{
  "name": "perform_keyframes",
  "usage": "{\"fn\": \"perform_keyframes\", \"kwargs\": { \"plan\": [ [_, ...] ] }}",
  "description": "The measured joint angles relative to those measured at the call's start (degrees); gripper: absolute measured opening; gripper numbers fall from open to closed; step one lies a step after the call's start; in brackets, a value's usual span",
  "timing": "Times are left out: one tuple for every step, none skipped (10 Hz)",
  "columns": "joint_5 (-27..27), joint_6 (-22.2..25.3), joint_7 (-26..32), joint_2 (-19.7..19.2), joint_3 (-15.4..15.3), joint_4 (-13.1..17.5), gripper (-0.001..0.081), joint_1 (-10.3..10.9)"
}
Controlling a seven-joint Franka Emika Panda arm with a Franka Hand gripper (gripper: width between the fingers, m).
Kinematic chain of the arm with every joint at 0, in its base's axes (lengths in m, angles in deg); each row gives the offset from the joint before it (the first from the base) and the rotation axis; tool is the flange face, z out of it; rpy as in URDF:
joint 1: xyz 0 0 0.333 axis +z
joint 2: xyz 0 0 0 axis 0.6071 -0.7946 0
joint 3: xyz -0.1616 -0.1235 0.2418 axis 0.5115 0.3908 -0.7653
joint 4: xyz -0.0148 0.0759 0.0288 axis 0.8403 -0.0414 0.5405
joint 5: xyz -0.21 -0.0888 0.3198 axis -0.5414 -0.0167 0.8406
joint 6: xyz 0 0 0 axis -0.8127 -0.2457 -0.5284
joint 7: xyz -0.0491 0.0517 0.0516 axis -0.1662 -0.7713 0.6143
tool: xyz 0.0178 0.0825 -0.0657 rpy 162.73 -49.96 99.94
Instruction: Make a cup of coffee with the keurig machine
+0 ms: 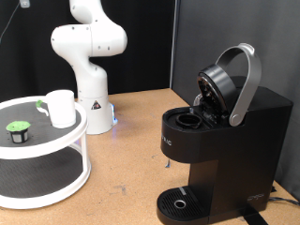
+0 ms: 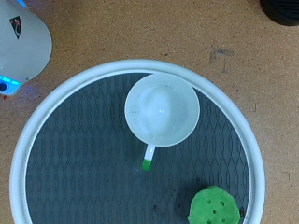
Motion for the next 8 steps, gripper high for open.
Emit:
{"fn": "perform_keyframes", "kwargs": {
  "plan": [
    [-0.64,0.00,0.03,-0.14,0.49,0.12,0.0805,-0.01],
    [-1.17,0.00,0.03,-0.36,0.94,0.13,0.0805,-0.01],
    [-1.58,0.00,0.03,-0.60,1.31,0.14,0.0805,-0.01],
    [-1.68,-0.12,0.04,-0.78,1.67,0.14,0.0805,-0.01],
    [-1.74,-0.30,0.04,-0.92,1.97,0.15,0.0805,0.00],
    [-1.78,-0.45,0.04,-1.15,2.25,0.21,0.0805,0.00],
    [-1.78,-0.85,0.10,-1.38,2.46,0.32,0.0805,0.01],
    [-1.78,-1.67,0.12,-1.42,2.59,0.34,0.0805,0.02]
  ]
}}
